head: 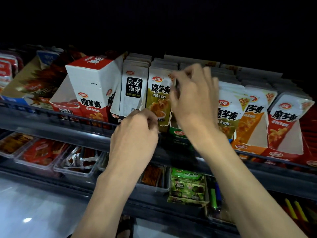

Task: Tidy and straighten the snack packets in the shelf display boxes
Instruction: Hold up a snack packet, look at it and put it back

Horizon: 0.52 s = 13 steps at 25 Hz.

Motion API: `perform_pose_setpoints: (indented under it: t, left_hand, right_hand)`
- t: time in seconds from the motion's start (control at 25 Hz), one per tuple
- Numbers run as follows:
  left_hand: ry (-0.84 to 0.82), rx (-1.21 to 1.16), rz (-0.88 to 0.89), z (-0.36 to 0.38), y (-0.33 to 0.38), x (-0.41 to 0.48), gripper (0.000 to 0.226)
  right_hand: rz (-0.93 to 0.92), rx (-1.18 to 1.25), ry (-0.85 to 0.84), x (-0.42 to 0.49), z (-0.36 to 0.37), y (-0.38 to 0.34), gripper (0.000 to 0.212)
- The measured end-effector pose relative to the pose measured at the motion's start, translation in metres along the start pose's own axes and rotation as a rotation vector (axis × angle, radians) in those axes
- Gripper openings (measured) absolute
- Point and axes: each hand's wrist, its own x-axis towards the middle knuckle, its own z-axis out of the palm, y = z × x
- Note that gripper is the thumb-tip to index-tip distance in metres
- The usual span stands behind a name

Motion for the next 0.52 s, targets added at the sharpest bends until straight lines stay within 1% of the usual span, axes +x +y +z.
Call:
perform_pose_setpoints:
  t: [0.08,0.12,0.16,0.28,0.36,0.52]
  left_hand:
    - [-0.011,-0.059,0.043,0.002,0.0,0.0,0.009]
    - [-0.026,-0.08,0.067,0.003,0.002,0.0,0.007]
    - [-0.047,-0.092,0.092,0.004,0.003,-0.001,0.006]
    - [-0.11,-0.072,0.17,0.011,0.004,-0.003,0.017]
    - [-0.14,-0.031,0.214,0.016,0.003,-0.003,0.022]
    - [-0.152,0.006,0.247,0.018,0.003,-0.002,0.023]
  right_hand:
    - [0.038,-0.073,0.045,0.007,-0.015,0.013,0.034]
    - [0.053,-0.138,0.039,0.01,-0.018,0.023,0.034]
    - [0.055,-0.207,0.012,0.011,-0.02,0.031,0.034]
    - [0.03,-0.328,-0.123,0.008,-0.015,0.043,0.035]
    - [0.02,-0.317,-0.154,0.005,-0.013,0.044,0.036]
    - [0.006,-0.175,-0.056,0.003,-0.012,0.046,0.031]
